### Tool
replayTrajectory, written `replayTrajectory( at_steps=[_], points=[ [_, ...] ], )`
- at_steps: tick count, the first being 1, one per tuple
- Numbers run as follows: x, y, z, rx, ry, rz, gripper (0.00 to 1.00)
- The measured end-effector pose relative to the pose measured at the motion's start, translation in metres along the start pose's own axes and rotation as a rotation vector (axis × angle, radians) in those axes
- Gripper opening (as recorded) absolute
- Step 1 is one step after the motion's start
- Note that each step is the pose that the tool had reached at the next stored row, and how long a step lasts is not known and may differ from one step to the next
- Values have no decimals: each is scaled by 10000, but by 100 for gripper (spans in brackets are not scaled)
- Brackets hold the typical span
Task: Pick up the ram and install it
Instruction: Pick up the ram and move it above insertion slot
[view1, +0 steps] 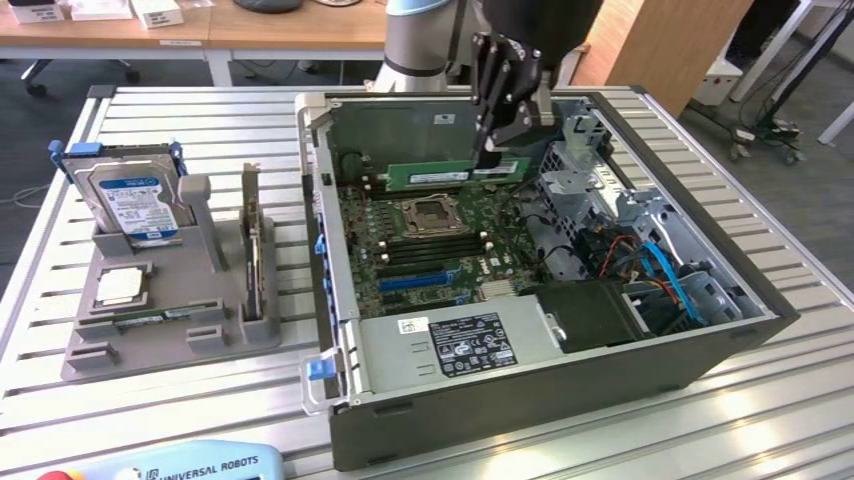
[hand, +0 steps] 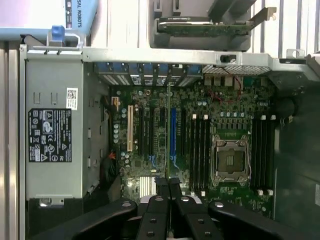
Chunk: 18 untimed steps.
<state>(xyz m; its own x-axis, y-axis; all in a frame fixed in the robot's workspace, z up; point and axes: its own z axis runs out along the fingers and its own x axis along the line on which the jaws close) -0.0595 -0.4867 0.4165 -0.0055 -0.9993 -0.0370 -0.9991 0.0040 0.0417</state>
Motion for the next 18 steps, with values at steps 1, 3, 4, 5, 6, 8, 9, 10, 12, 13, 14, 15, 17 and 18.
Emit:
replayTrajectory(
  at_steps=[1,3,4,5,6,8,9,10,12,13,14,15,17,18],
  points=[
    [0,-36,-1,0,0,2,12],
    [-1,-104,-4,0,1,1,12],
    [-1,-132,-6,0,1,0,12],
    [-1,-161,-7,0,1,1,12],
    [-1,-187,-8,0,1,2,12],
    [-1,-237,-10,0,0,2,12],
    [-1,-260,-11,0,1,1,12],
    [-1,-276,-11,0,1,0,12],
    [-2,-280,-11,0,1,1,12],
    [-2,-280,-11,0,0,1,12],
    [-2,-280,-11,0,0,1,12],
    [-5,-281,-11,0,0,2,12],
    [-56,-280,-8,1,0,2,12],
    [-100,-280,-5,1,1,1,12]
  ],
)
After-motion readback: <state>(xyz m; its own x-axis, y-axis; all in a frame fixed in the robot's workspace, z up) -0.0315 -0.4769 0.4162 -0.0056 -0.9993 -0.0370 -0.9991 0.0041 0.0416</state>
